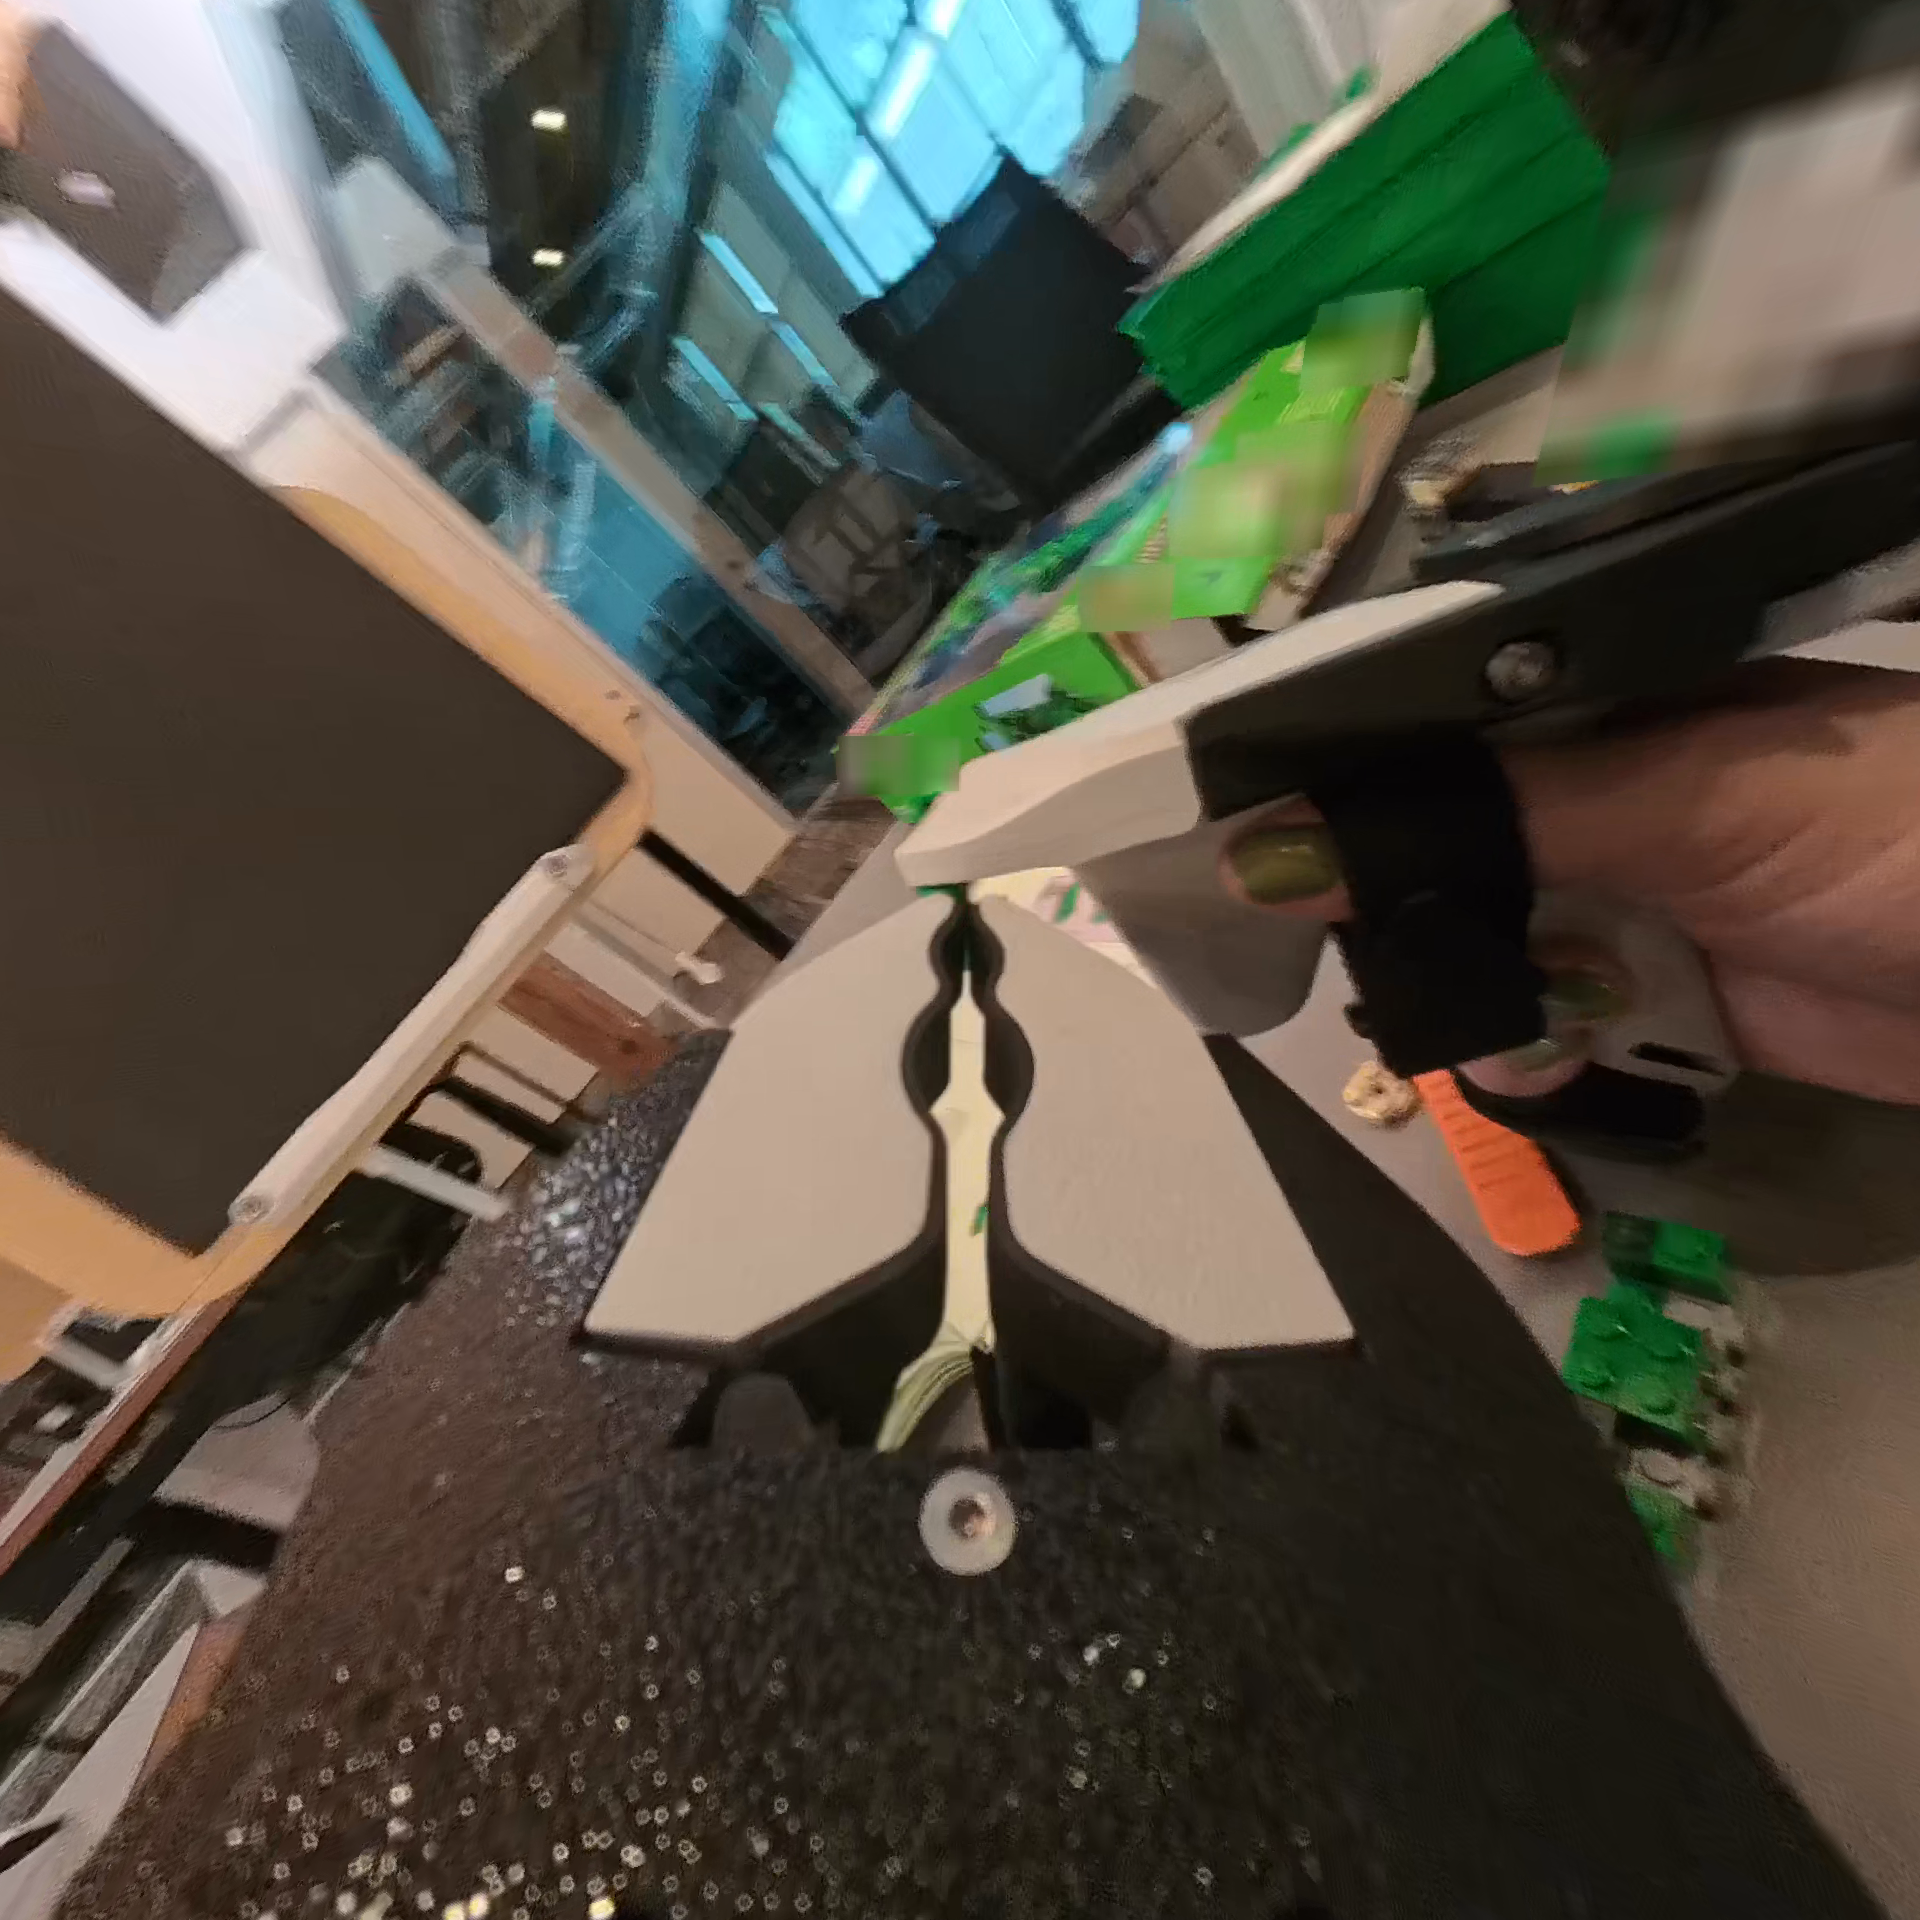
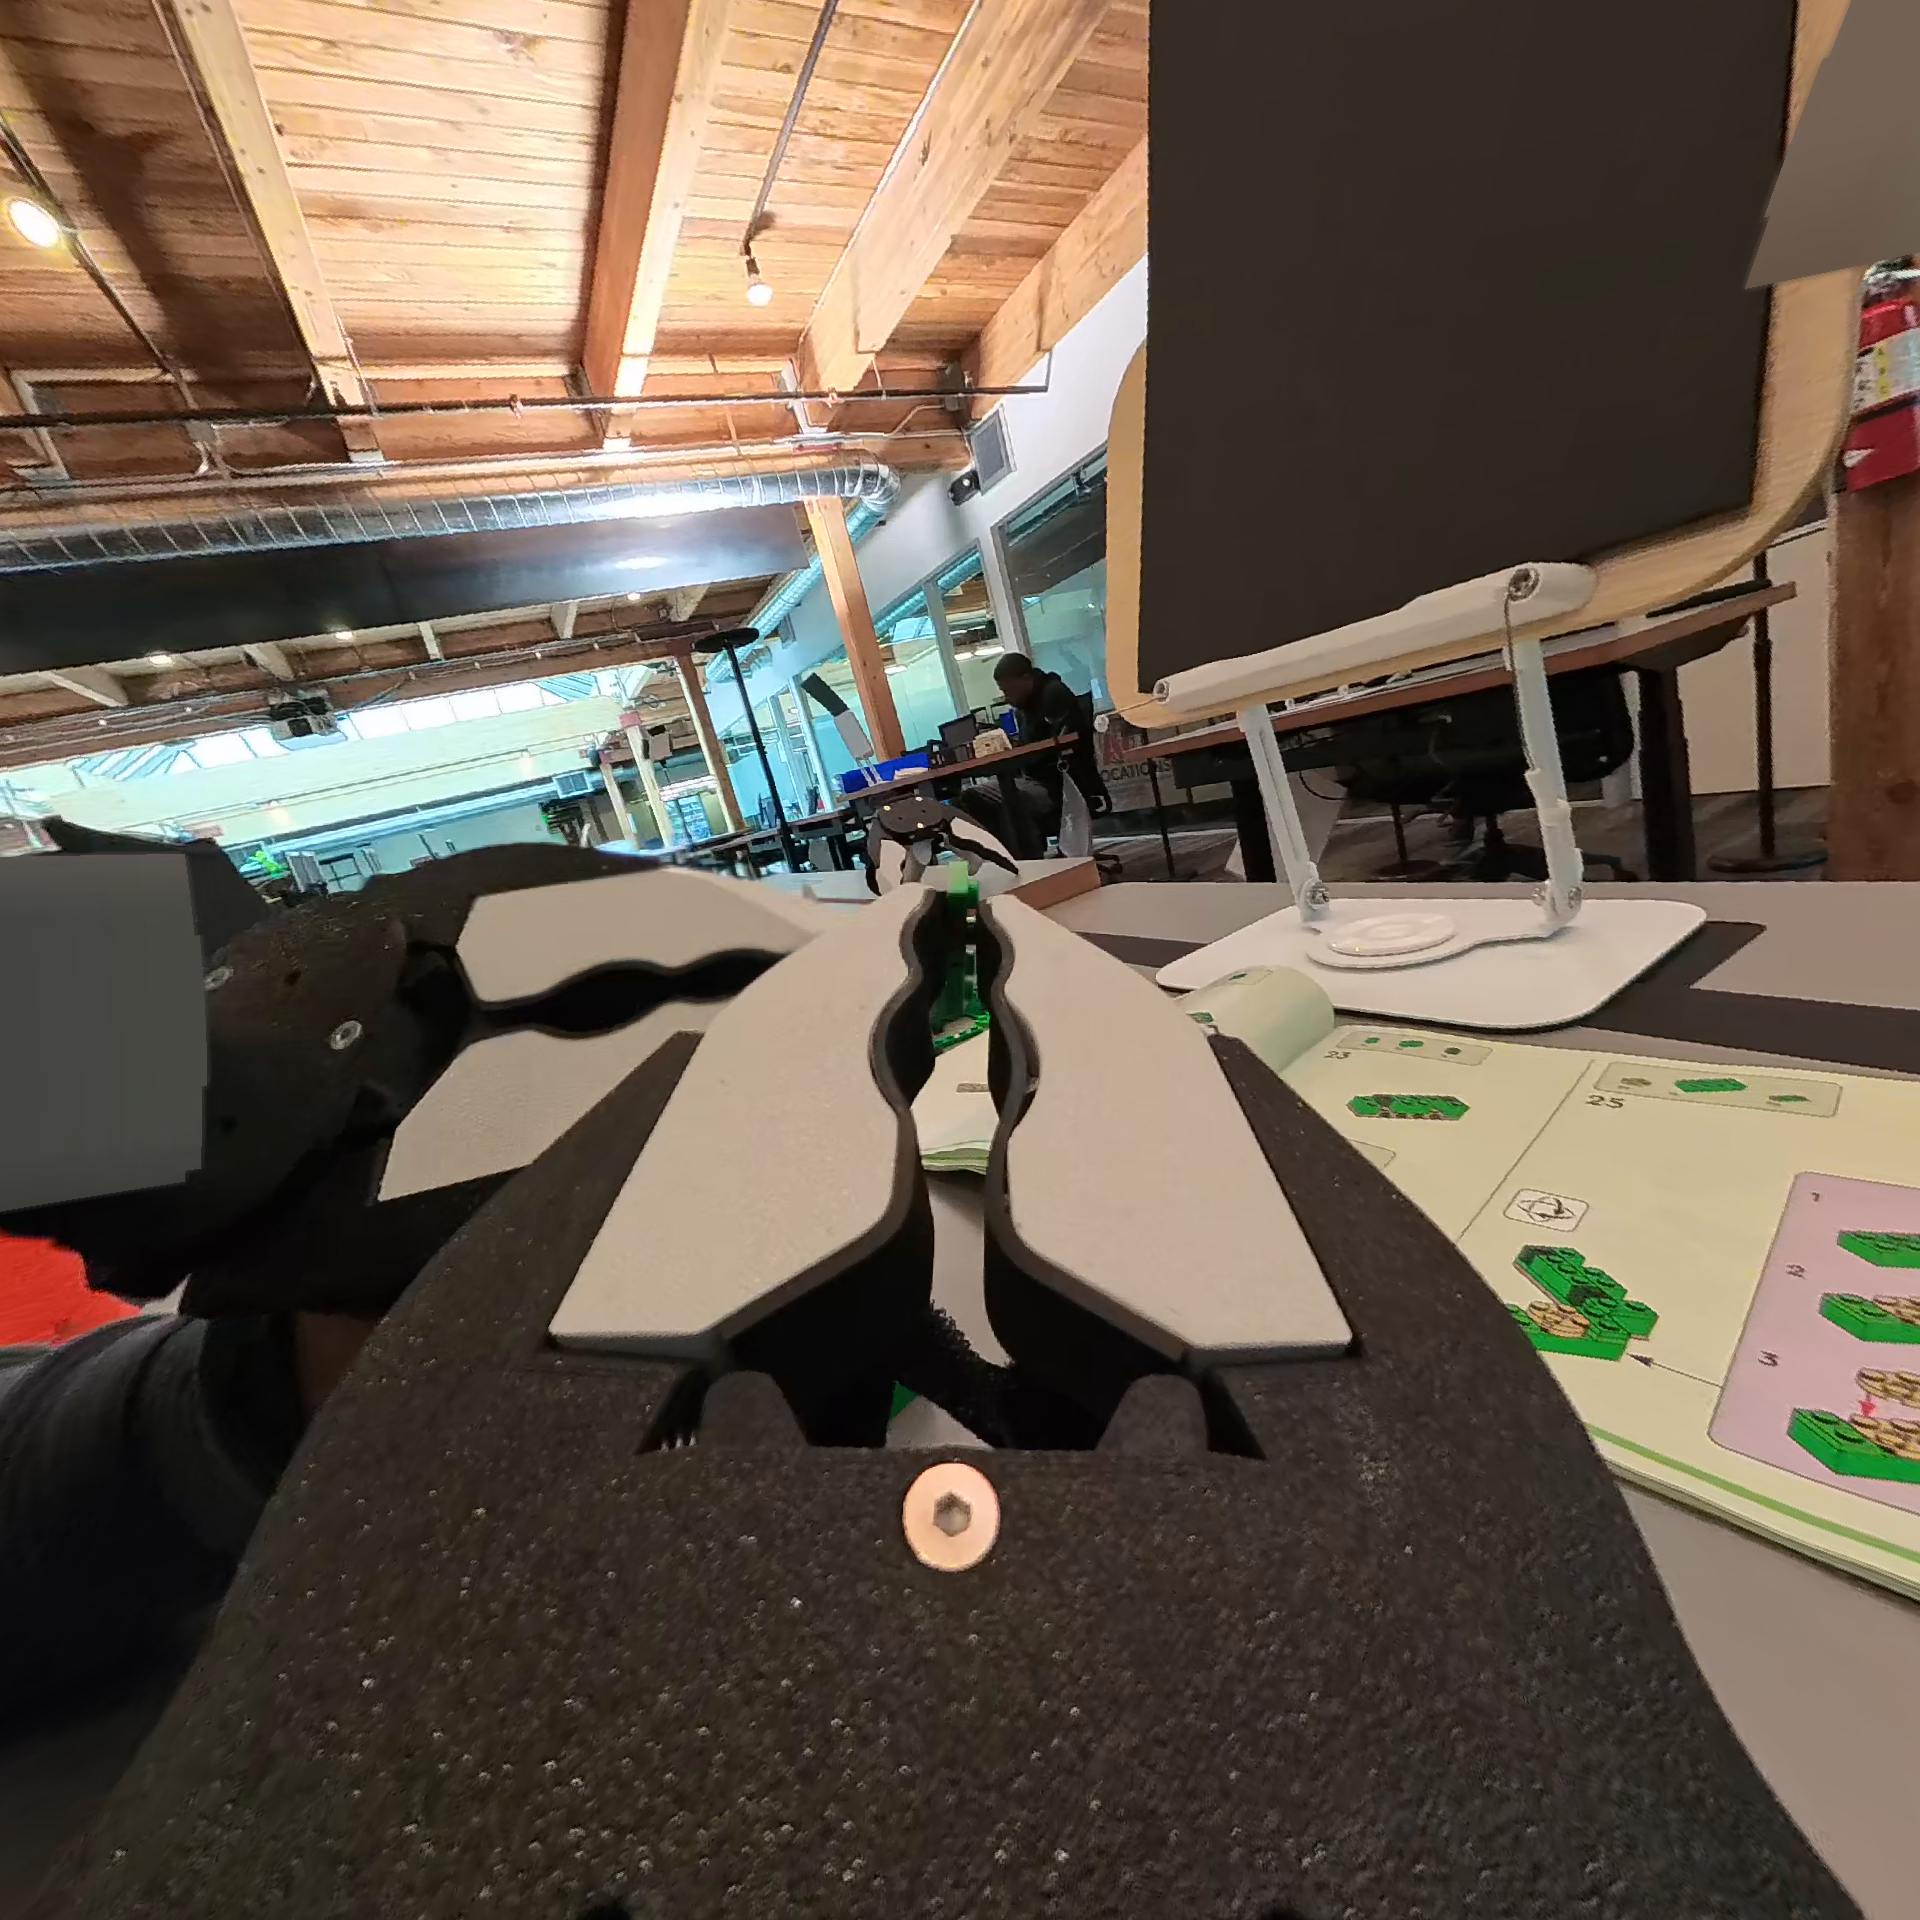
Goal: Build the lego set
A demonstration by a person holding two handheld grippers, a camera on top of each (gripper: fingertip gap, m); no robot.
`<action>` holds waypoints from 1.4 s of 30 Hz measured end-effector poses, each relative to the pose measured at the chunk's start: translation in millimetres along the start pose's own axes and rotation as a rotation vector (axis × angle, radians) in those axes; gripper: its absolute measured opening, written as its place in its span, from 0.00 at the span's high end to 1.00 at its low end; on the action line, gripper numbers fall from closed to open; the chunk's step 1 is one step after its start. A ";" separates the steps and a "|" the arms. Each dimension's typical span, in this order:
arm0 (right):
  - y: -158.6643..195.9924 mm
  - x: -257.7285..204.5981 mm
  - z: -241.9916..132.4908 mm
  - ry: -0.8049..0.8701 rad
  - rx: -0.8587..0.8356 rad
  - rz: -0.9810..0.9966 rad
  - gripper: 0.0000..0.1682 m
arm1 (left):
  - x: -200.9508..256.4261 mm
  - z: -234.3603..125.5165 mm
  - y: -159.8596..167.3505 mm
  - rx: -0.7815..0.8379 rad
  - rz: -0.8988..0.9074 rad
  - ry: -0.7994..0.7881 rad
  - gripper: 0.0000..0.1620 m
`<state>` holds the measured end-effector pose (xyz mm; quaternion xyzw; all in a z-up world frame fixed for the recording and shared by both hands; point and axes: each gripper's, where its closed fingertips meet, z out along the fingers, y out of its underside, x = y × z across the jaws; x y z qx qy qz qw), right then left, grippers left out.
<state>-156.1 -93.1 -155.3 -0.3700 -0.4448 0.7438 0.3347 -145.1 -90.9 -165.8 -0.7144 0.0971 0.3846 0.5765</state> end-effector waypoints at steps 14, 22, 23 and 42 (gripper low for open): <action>0.7 -1.6 0.0 -0.010 -0.006 0.002 0.97 | -2.5 1.6 4.9 -0.019 -0.020 -0.011 0.95; -4.4 -9.5 -3.0 -0.115 0.001 0.017 0.98 | -1.0 -5.1 -3.6 0.074 -0.230 0.139 0.96; -4.6 -10.8 -3.2 -0.135 0.001 0.030 0.98 | -0.7 -6.4 -4.4 0.091 -0.263 0.162 0.96; -9.8 -25.6 -7.2 -0.301 0.030 0.128 0.97 | -1.6 -23.4 -17.3 0.309 -0.707 0.468 1.00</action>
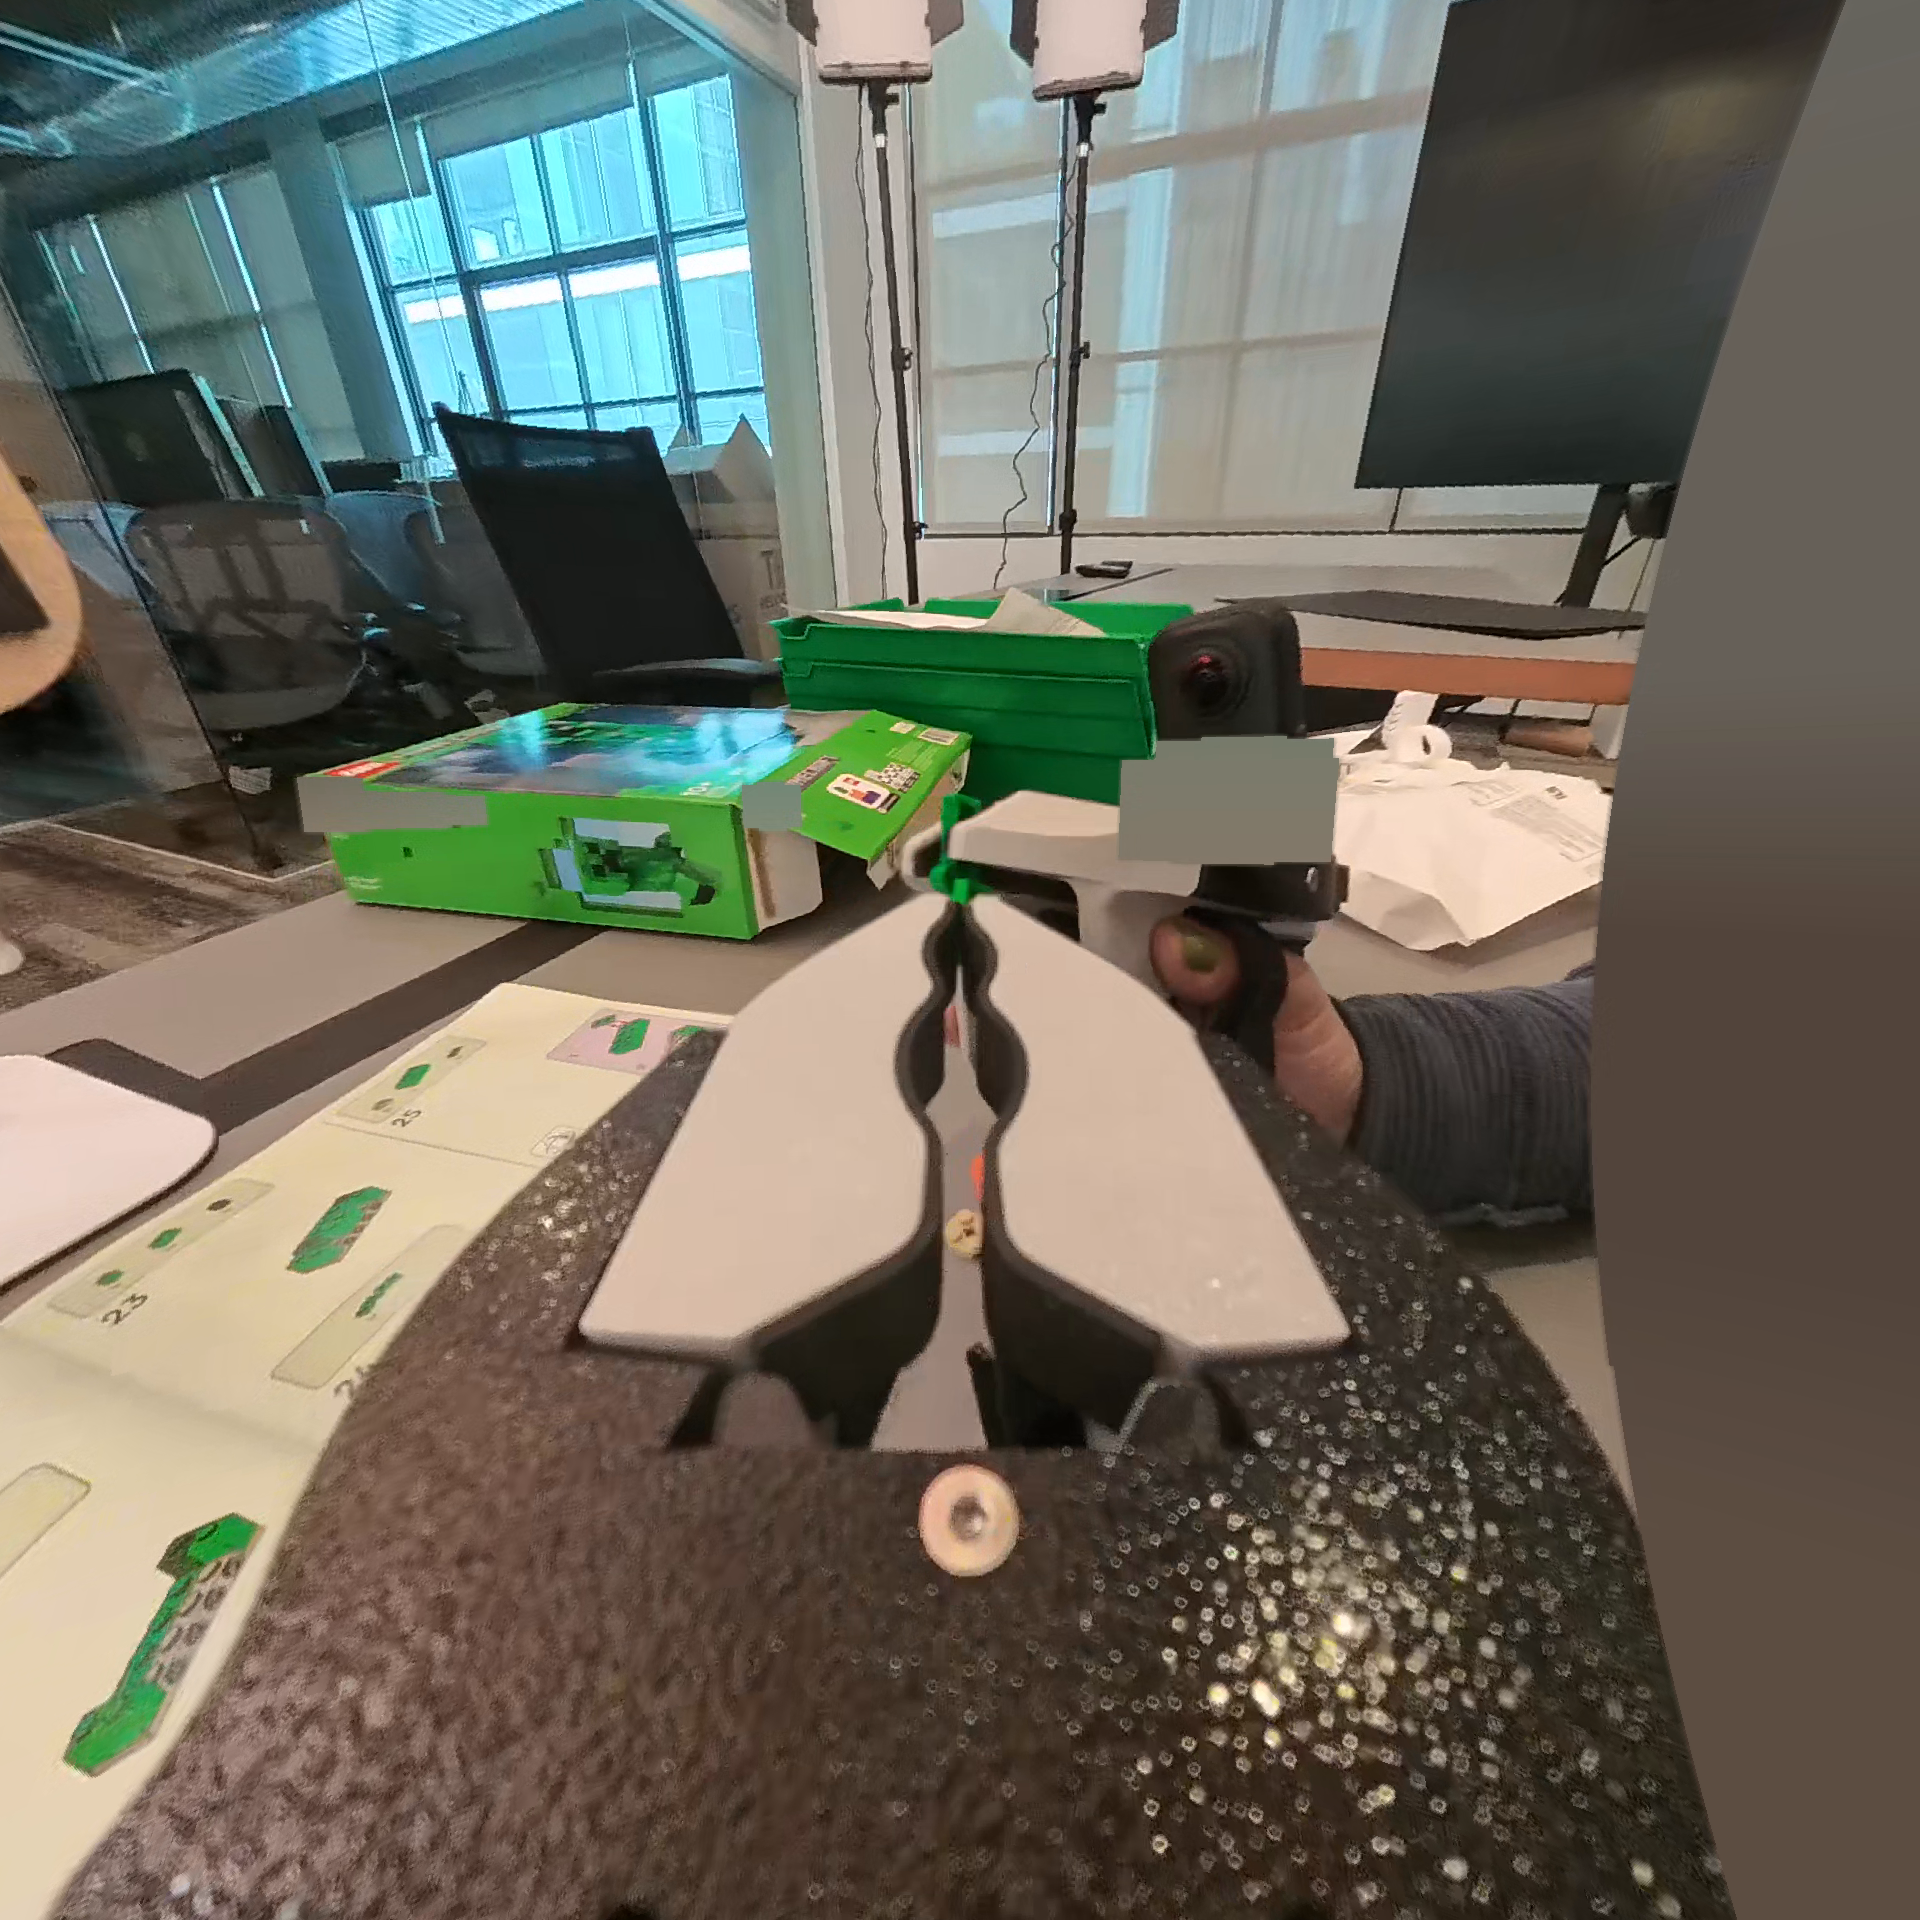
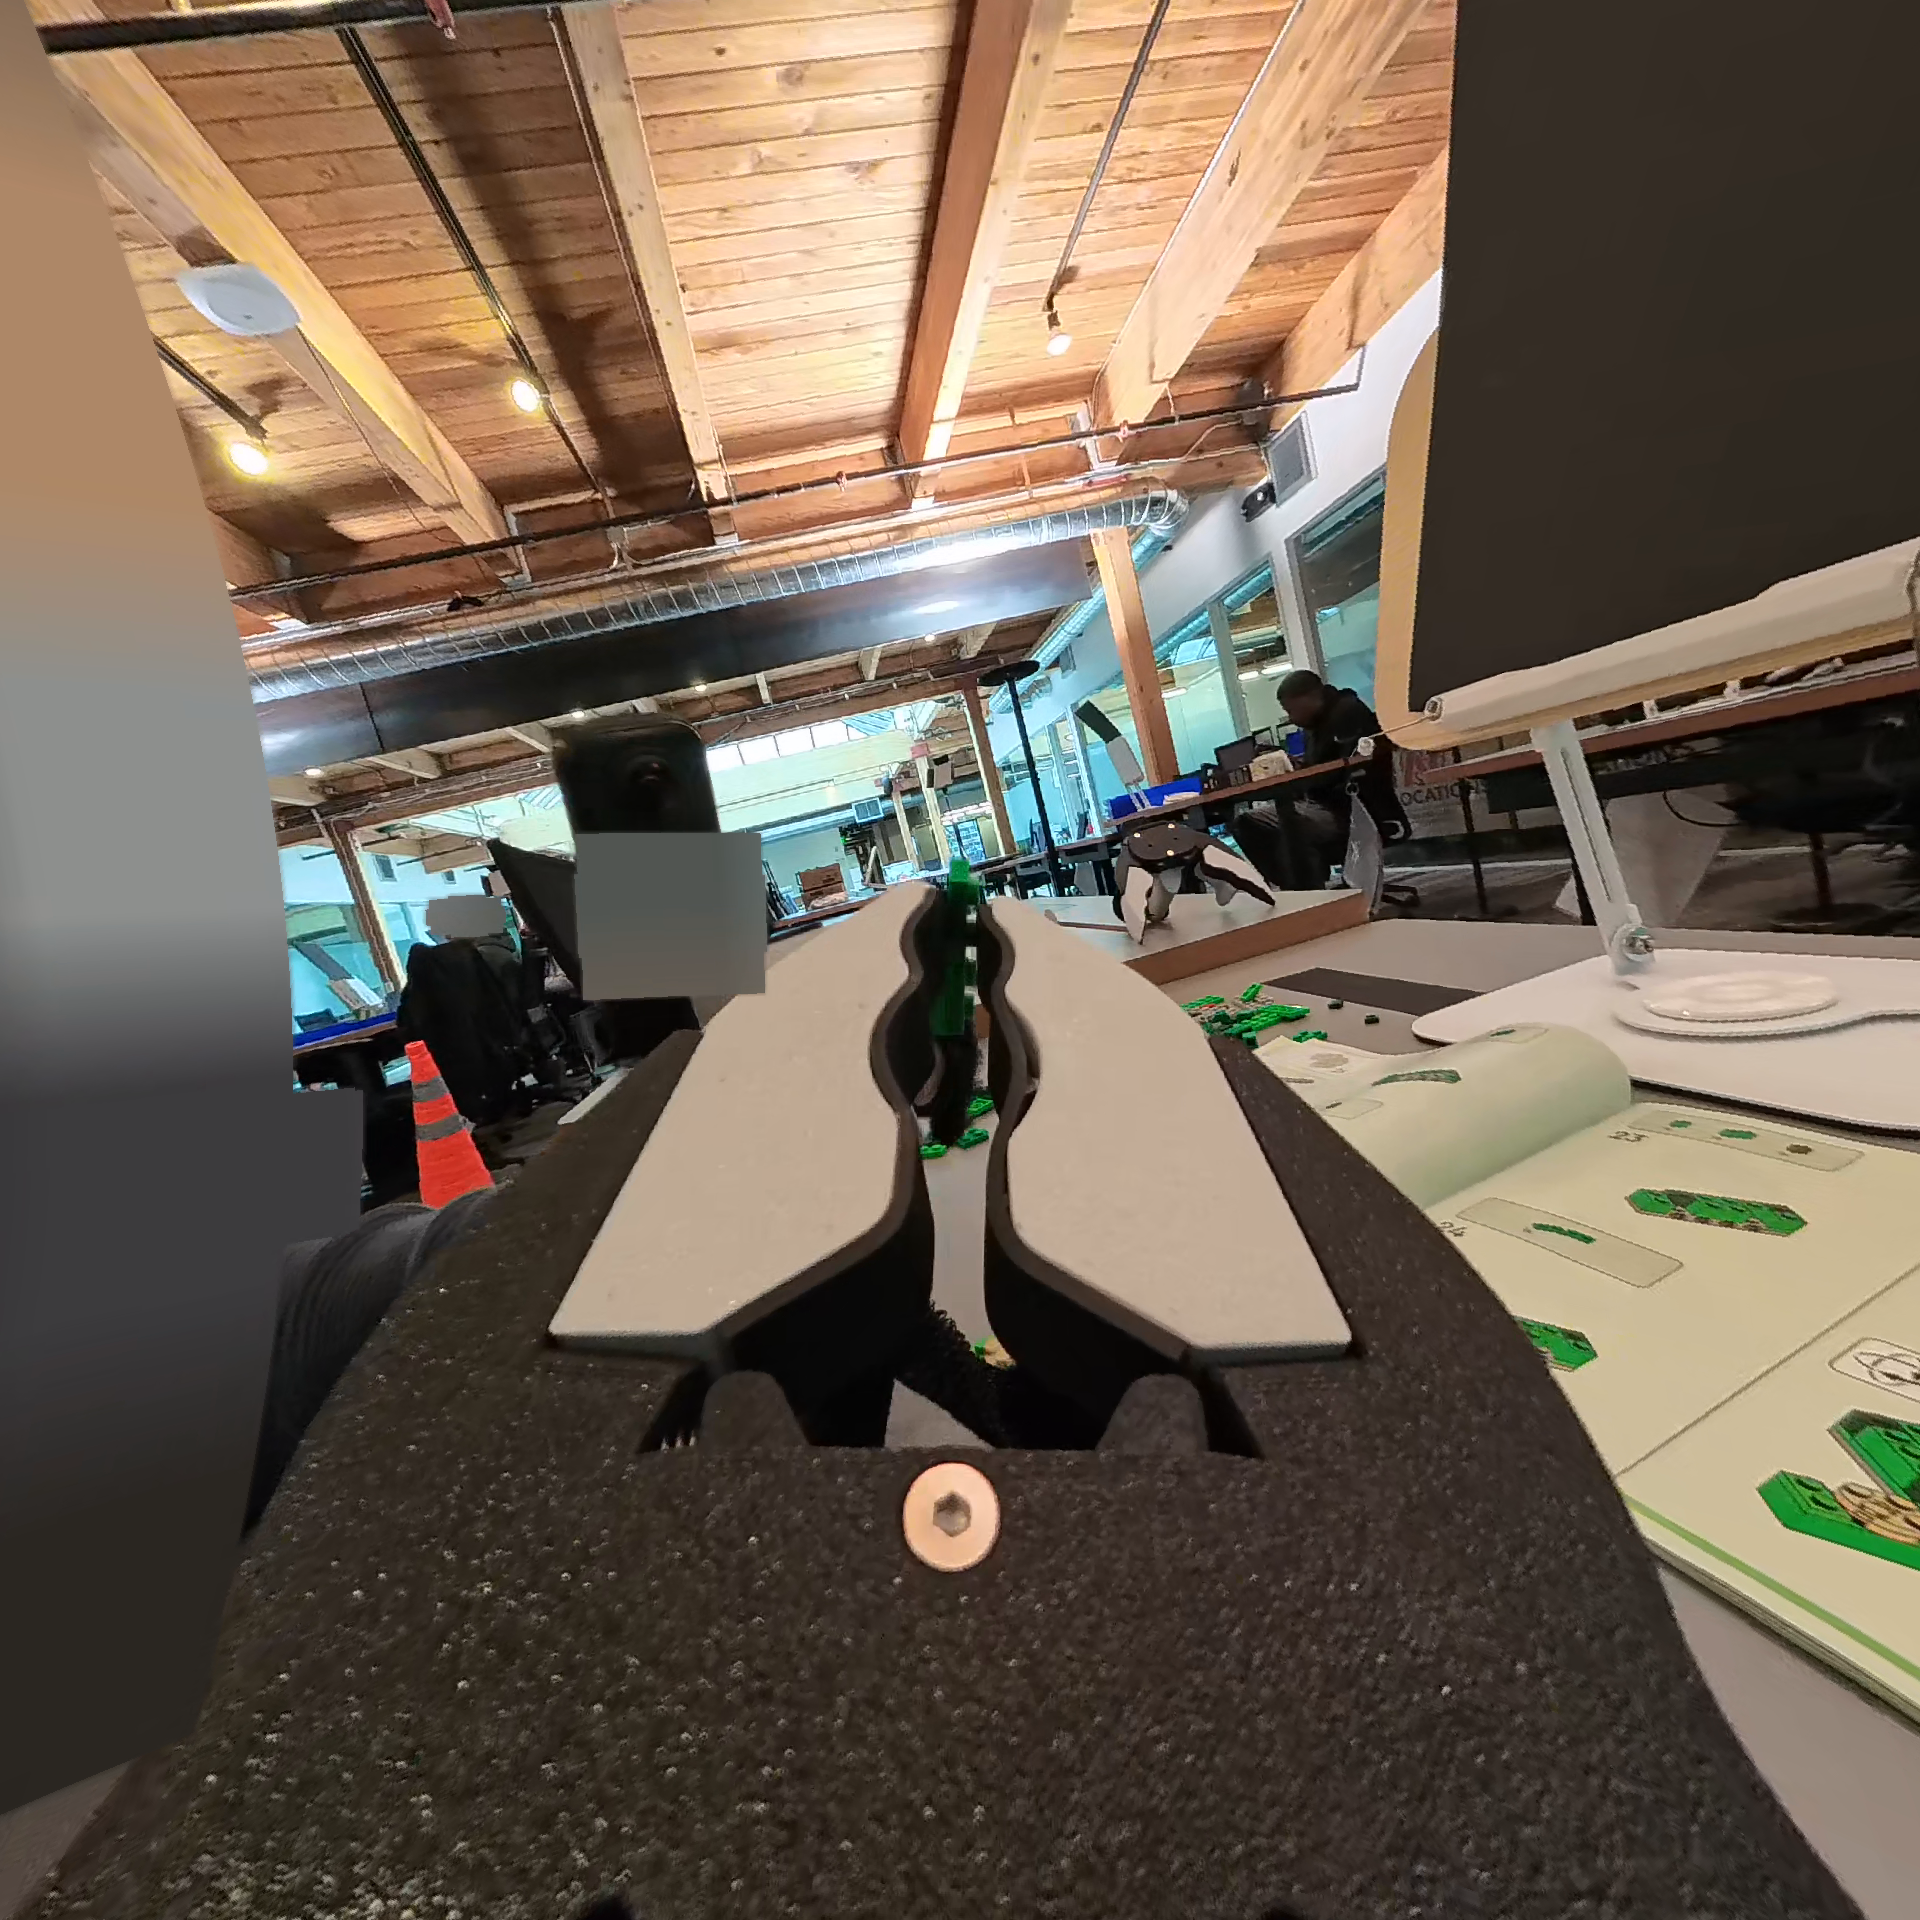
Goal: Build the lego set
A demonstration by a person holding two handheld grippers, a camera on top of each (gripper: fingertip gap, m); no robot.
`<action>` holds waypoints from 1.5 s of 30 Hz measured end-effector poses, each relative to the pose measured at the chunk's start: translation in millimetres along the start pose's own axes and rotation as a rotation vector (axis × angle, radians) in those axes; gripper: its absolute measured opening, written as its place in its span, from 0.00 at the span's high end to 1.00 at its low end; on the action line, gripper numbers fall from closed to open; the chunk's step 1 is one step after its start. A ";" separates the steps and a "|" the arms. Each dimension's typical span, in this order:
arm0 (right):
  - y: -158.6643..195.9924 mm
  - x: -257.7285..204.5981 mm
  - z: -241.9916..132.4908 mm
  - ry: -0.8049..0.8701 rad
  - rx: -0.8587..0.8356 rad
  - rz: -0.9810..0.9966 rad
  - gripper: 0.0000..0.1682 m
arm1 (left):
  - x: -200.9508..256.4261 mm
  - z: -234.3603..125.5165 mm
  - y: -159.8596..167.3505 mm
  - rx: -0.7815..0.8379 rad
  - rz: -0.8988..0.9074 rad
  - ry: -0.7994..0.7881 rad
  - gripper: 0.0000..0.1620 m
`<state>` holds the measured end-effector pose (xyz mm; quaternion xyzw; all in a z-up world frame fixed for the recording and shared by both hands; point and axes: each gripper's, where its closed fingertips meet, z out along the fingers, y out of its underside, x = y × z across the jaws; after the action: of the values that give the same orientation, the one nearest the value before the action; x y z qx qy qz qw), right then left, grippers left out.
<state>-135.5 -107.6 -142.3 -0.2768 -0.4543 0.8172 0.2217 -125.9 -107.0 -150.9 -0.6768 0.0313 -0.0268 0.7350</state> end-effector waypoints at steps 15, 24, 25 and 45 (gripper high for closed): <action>-1.0 -19.4 -0.2 -0.164 0.016 0.050 0.97 | 20.1 -14.0 1.8 0.016 -0.145 0.236 0.86; 2.6 -27.2 0.9 -0.201 -0.002 0.040 0.97 | 21.1 -10.9 5.4 0.004 -0.152 0.230 0.94; 2.7 -28.0 1.1 -0.206 -0.003 0.043 0.97 | 20.9 -11.2 5.3 0.006 -0.154 0.231 0.95; 3.1 -29.6 5.6 -0.188 0.006 0.019 0.97 | 17.7 -12.9 5.9 0.010 -0.150 0.222 0.96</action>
<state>-117.3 -130.7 -135.1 -0.2025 -0.4682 0.8430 0.1711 -109.3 -120.8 -158.0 -0.6665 0.0618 -0.1568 0.7262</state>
